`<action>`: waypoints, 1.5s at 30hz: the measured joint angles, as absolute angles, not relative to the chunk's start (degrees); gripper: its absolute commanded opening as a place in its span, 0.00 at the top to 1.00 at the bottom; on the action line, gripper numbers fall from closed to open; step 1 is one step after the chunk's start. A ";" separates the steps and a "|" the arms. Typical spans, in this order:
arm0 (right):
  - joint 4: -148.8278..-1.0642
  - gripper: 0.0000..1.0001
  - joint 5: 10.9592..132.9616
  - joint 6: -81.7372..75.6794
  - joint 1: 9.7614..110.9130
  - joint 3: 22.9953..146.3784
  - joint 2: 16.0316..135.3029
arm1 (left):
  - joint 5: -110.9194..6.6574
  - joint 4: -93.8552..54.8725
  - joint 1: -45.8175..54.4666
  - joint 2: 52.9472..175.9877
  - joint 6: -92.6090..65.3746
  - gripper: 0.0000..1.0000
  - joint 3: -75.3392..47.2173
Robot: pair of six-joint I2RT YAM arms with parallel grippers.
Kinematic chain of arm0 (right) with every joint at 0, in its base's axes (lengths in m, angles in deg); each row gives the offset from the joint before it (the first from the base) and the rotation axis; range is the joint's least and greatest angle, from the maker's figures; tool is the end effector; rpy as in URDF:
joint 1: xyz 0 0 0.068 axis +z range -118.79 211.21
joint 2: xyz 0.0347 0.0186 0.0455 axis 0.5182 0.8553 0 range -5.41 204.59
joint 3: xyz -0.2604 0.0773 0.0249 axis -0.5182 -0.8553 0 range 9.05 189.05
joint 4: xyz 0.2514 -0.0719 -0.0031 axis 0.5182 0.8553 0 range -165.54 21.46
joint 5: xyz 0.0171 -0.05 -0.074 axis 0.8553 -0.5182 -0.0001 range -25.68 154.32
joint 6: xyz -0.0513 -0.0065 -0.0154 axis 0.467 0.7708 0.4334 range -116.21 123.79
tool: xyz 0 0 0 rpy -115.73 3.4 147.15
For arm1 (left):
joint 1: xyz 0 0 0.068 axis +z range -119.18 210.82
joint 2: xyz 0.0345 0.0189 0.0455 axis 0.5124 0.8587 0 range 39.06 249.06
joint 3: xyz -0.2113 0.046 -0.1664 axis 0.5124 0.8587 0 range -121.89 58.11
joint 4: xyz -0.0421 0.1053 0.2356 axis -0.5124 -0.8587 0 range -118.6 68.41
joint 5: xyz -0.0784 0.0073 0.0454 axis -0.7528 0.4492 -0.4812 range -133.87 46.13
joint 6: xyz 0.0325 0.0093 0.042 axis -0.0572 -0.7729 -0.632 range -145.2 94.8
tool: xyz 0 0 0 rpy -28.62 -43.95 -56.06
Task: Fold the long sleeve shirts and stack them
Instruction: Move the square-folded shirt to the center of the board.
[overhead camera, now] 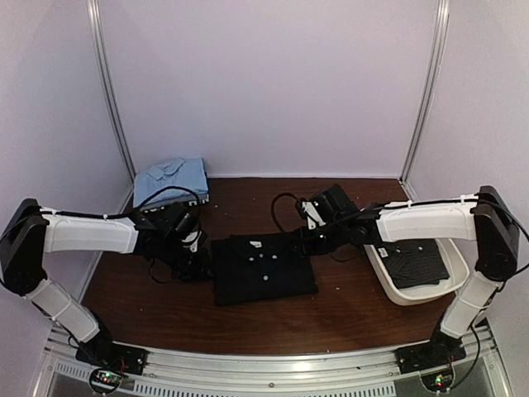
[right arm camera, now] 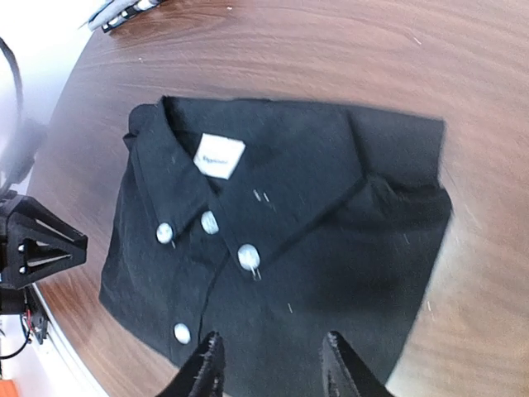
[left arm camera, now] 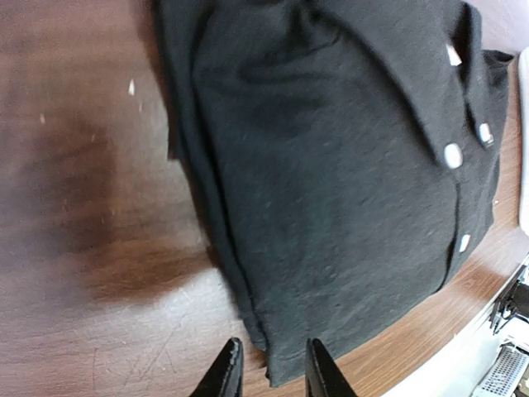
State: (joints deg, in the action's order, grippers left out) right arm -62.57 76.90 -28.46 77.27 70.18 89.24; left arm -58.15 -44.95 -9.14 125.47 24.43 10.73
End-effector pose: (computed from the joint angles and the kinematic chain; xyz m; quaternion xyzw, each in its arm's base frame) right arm 0.2400 0.2601 0.2124 -0.1514 0.9116 0.3115 0.2214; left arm 0.2103 -0.1877 0.1732 -0.0516 0.9627 -0.2525 0.0830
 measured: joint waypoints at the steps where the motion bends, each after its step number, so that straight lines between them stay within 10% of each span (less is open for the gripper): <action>1: -62.79 0.64 77.01 -28.11 77.27 71.84 90.90 | -57.83 -45.28 -9.14 125.47 24.15 0.74 10.14; 26: -71.95 0.69 83.76 -29.93 64.07 80.89 111.75 | -57.89 -47.07 -8.86 130.83 18.59 0.76 2.43; 45: -65.65 0.38 73.36 -25.99 75.31 83.27 102.79 | -58.26 -43.73 5.90 127.20 19.07 0.71 2.38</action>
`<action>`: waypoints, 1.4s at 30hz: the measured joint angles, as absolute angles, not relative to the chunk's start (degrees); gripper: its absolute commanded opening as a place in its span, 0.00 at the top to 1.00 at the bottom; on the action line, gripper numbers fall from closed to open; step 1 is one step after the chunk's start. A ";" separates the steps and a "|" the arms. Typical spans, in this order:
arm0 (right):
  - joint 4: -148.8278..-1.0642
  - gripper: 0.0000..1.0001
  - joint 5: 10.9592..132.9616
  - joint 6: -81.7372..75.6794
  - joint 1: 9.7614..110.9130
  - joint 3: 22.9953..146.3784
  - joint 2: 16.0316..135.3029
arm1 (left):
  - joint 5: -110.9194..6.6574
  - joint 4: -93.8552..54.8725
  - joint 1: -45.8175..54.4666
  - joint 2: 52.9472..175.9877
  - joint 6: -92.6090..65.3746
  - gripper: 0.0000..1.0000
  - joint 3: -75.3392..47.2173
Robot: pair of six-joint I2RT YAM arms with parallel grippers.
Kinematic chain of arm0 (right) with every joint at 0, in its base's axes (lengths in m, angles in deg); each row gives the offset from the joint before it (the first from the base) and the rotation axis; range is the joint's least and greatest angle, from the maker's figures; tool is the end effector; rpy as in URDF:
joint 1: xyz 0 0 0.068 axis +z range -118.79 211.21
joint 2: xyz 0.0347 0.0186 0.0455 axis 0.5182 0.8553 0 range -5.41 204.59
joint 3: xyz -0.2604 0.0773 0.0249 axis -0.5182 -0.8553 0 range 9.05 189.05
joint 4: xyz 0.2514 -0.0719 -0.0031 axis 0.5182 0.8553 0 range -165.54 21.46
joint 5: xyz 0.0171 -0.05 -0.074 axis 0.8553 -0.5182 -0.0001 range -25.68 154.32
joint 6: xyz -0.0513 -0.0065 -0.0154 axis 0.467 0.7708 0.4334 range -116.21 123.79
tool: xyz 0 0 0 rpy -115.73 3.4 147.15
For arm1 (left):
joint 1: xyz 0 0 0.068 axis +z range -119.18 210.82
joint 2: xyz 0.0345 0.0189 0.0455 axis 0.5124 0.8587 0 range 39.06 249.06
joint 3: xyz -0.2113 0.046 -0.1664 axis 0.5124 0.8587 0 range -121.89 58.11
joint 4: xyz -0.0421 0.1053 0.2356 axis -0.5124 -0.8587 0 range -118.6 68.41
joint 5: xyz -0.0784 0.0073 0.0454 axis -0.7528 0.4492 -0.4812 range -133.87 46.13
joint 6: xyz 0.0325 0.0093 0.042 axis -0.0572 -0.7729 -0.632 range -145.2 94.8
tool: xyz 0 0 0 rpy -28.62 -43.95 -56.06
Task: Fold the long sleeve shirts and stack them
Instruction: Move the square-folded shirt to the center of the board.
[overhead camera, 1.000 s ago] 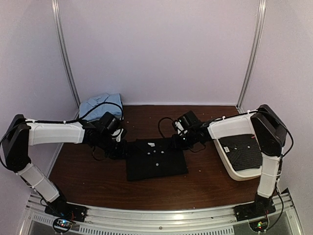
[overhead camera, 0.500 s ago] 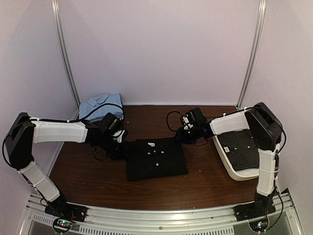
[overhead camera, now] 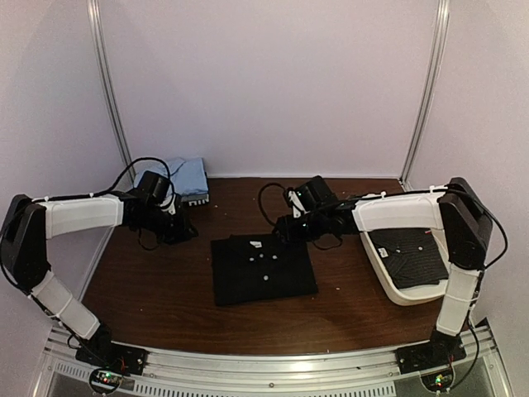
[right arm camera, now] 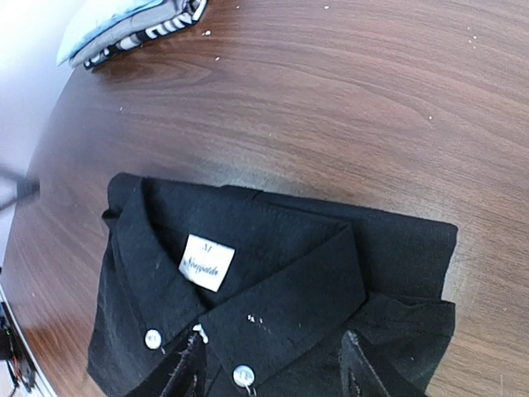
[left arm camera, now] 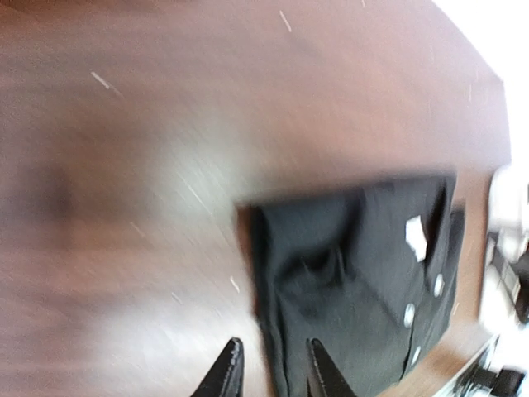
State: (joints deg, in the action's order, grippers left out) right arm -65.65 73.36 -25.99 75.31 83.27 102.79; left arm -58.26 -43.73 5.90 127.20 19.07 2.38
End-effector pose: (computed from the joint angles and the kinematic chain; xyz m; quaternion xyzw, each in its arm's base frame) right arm 0.2963 0.2948 0.2014 -0.1450 0.9062 0.2926 0.2686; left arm 0.2803 -0.1400 0.2084 -0.1212 0.9380 -0.2697 0.1809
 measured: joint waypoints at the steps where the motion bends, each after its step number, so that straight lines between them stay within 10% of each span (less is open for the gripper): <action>1: -65.63 0.34 73.25 -26.04 75.53 82.87 102.35 | -58.31 -42.44 7.78 127.11 19.56 0.70 2.38; 6: -65.76 0.00 72.72 -26.48 75.61 79.55 97.72 | -59.53 -34.44 14.77 127.77 22.90 0.65 2.52; 42: -63.90 0.00 60.77 -24.36 75.61 65.30 53.44 | -54.39 -1.26 22.27 159.50 50.22 0.65 -6.80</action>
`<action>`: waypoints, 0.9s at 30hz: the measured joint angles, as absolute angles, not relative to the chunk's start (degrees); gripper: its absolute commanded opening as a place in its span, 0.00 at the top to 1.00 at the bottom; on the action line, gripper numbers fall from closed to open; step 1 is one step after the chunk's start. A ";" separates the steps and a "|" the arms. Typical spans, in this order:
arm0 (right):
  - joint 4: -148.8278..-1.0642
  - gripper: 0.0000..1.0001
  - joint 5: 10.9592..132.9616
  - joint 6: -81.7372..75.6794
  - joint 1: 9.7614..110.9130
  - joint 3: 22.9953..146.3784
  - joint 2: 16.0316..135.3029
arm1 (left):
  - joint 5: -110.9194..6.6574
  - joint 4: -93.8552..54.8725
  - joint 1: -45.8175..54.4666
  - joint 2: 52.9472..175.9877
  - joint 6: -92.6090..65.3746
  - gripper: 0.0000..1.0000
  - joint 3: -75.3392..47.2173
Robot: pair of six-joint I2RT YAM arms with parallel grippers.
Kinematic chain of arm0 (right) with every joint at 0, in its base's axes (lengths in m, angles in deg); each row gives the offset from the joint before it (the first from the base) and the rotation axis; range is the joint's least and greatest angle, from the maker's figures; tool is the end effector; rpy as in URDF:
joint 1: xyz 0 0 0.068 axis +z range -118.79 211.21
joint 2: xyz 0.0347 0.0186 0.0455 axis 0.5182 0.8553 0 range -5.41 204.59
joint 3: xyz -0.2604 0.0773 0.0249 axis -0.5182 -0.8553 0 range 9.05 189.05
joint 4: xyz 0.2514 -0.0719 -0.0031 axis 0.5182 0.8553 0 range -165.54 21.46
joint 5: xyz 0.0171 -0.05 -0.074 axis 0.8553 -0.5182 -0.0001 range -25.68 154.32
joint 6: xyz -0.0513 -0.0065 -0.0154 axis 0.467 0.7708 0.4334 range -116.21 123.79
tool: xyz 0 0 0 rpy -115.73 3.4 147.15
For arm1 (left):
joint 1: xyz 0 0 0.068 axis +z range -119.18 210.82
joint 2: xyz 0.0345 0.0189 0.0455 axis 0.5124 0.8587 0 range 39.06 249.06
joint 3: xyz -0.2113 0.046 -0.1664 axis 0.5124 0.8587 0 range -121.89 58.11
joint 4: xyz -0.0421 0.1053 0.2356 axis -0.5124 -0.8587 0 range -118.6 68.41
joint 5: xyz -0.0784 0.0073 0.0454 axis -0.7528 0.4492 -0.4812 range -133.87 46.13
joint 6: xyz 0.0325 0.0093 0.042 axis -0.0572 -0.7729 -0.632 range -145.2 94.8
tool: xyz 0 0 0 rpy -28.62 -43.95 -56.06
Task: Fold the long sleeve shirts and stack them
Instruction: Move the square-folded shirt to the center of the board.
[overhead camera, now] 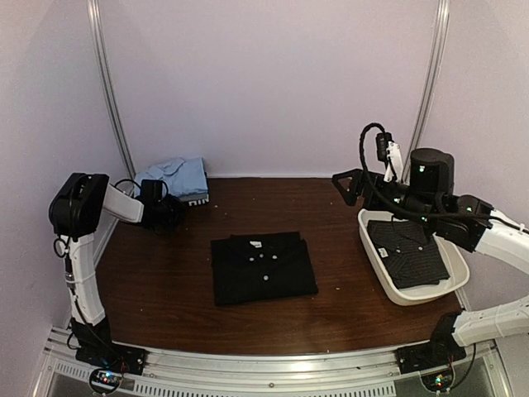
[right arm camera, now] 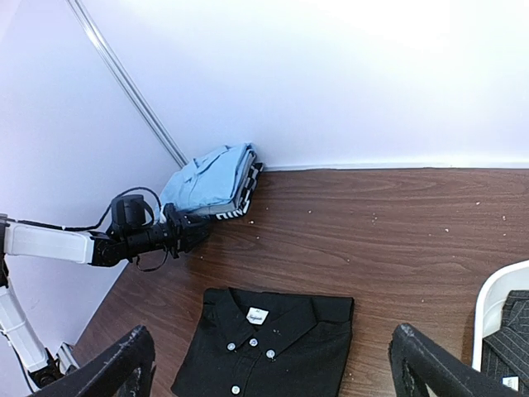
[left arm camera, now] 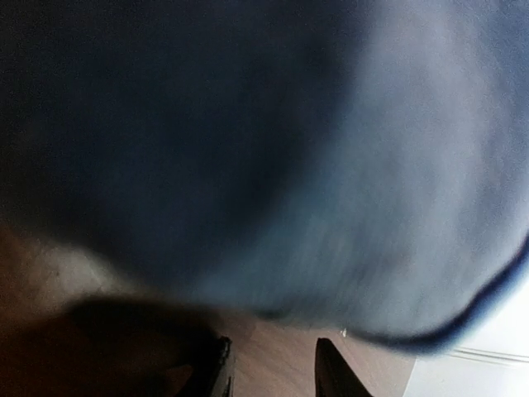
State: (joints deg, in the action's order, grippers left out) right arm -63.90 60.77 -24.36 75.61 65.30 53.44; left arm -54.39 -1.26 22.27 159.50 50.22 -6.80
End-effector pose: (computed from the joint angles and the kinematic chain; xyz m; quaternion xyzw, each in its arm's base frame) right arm 0.1711 0.1643 0.3613 -0.0928 0.7837 0.3433 0.5092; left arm 0.4251 -0.0705 0.1103 -0.4518 0.7611 -0.3671 0.2862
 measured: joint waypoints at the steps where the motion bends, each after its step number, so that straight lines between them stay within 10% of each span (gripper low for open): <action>1: -63.68 0.00 60.51 -24.27 75.61 65.28 52.89 | -54.31 -1.08 22.31 160.12 50.46 0.65 -7.52; 12: -61.45 0.00 58.63 -23.39 75.59 64.80 49.26 | -54.09 -0.03 22.94 164.73 51.99 0.69 -13.35; 27: -60.30 0.00 58.25 -23.44 75.59 64.51 49.24 | -53.39 -3.62 22.94 166.94 51.20 1.00 -17.37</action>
State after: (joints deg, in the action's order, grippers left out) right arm -60.30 58.25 -23.44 75.59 64.51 49.24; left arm -53.39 -3.62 22.94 166.94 51.20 -17.37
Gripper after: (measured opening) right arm 0.997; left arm 0.012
